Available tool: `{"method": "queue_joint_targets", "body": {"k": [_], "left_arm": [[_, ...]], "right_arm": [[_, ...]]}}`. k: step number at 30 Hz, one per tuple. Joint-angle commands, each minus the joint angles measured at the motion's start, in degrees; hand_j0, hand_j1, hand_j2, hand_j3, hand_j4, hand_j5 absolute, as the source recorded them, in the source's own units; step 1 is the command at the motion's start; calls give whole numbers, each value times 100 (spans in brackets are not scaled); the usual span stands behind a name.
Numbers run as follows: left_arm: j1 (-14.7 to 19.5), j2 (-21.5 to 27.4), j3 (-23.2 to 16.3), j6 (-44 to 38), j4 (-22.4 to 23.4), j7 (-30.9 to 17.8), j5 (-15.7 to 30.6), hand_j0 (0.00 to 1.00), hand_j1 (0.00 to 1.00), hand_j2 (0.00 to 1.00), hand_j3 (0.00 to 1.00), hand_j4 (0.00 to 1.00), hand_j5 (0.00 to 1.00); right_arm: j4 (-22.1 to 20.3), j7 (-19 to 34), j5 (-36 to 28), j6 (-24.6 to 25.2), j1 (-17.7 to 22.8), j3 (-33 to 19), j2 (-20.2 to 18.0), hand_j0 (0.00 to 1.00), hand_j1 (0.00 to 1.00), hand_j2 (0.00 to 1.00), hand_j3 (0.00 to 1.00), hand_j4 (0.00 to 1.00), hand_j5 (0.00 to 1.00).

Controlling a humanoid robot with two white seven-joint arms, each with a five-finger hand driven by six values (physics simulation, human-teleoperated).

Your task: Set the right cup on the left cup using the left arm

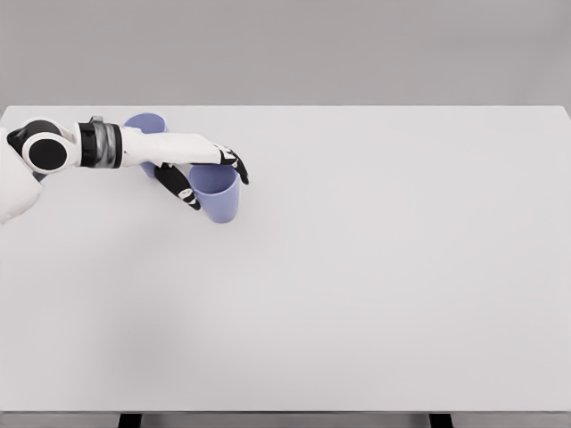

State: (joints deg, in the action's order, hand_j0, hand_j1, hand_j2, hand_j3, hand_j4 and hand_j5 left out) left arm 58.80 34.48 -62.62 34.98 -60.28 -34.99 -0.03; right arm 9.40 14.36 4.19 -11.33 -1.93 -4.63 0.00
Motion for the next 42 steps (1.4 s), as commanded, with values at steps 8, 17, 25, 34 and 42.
{"method": "queue_joint_targets", "body": {"k": [8,17,25,34,42], "left_arm": [[79,1130,-5,2,-1372,-1,776,54,54,54,54,54,54],[580,2150,-13,2,-1838,1,1242,53,53,53,53,53,53],[1019,2432,-92,2,-1654,10,1357,53,53,53,53,53,53],[1301,1931,-145,2,-740,-1,1181,53,53,53,53,53,53],[1450,1412,-365,2,-36,-1,1102,53,53,53,53,53,53]], "right_arm": [[0,6,3,-1,0,-3,0,100,100,100,100,100,100],[0,-3,3,-1,0,6,0,100,100,100,100,100,100],[0,6,3,-1,0,-3,0,100,100,100,100,100,100],[0,6,3,-1,0,-3,0,100,100,100,100,100,100],[0,6,3,-1,0,-3,0,100,100,100,100,100,100]]}}
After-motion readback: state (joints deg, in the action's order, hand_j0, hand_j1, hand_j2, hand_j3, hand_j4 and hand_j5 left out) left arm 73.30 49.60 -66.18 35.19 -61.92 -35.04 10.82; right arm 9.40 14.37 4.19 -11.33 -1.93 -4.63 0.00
